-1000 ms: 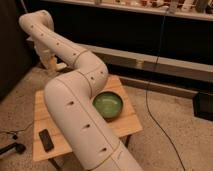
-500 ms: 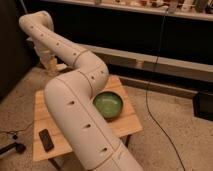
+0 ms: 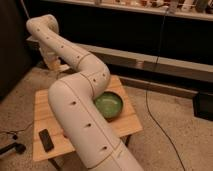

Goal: Place the white sponge in the ceramic cup

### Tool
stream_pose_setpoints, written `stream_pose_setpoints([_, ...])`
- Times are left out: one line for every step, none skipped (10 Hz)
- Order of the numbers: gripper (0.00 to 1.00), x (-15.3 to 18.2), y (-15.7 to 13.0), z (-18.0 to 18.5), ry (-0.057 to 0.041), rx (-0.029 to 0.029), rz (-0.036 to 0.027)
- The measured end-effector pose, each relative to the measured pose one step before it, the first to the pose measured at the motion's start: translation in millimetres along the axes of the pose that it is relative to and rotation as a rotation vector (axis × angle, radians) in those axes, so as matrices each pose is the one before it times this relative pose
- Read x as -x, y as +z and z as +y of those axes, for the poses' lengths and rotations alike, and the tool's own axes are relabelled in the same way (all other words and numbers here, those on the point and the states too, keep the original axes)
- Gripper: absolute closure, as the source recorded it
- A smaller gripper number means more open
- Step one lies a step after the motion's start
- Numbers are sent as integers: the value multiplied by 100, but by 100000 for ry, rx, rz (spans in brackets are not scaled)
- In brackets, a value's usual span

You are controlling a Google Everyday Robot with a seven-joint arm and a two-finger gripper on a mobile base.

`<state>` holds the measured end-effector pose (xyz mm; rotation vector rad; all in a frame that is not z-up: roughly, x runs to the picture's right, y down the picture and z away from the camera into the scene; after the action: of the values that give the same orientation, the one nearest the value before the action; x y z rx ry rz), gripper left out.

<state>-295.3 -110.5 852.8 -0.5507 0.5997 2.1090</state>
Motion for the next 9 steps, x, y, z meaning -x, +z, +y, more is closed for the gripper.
stream_pose_setpoints([98,440,833,320,2780,5378,5573])
stream_pose_setpoints([98,336,119,94,1875,3409,3333])
stream_pose_setpoints([98,719,-59,-199,2617,3609,3594])
stream_pose_setpoints([98,595,-282,-173,1424,1592,993])
stream_pose_setpoints([98,330,-216,-128,499,340,-159])
stream_pose_setpoints([98,-236,124,128,-259,-111,126])
stream_pose_setpoints([98,-22,-2,14,58,3,12])
stream_pose_setpoints([98,165,-18,-115,264,-23,-71])
stream_pose_setpoints([98,66,-93,-11,81,115,-67])
